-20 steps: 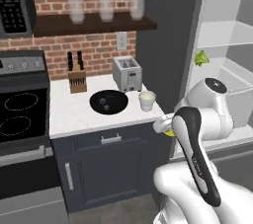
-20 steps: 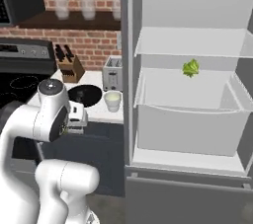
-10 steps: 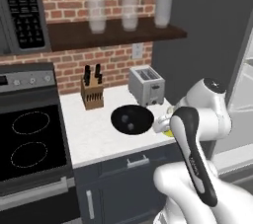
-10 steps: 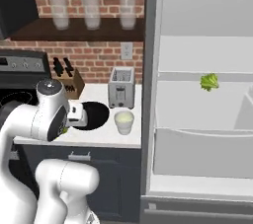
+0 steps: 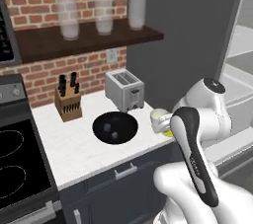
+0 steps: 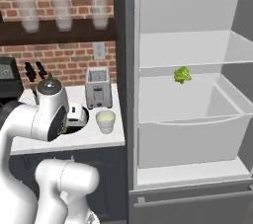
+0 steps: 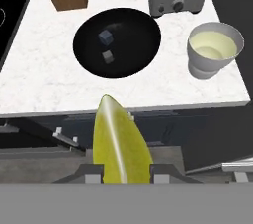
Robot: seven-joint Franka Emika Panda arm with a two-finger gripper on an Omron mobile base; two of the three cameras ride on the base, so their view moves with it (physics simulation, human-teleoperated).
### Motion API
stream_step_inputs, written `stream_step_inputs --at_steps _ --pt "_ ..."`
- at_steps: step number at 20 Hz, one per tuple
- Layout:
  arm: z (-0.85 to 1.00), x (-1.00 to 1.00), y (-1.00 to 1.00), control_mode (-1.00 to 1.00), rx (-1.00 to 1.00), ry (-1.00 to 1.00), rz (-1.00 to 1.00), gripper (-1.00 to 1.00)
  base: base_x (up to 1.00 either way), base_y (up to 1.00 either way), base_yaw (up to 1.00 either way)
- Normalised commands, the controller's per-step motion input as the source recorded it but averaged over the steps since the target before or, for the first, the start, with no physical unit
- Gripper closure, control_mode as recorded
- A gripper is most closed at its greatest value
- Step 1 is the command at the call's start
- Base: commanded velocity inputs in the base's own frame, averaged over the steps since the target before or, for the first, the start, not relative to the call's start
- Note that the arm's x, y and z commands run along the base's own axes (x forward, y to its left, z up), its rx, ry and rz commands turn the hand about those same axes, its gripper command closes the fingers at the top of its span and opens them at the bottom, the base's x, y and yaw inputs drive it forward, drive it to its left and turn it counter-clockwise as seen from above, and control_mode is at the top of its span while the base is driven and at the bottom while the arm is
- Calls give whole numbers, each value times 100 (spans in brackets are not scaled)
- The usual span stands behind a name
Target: Grab a lemon wedge from the fridge and one ice cube from the ice bowl, and put them in the glass of lemonade.
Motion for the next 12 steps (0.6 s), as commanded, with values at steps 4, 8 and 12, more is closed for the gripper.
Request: stream_step_inputs --at_steps 4,8,12 --pt "0 0 0 100 0 0 0 100 27 36 -33" --pt "0 0 0 100 0 0 0 100 53 44 -26" --pt "0 0 0 100 0 0 0 100 39 59 -30"
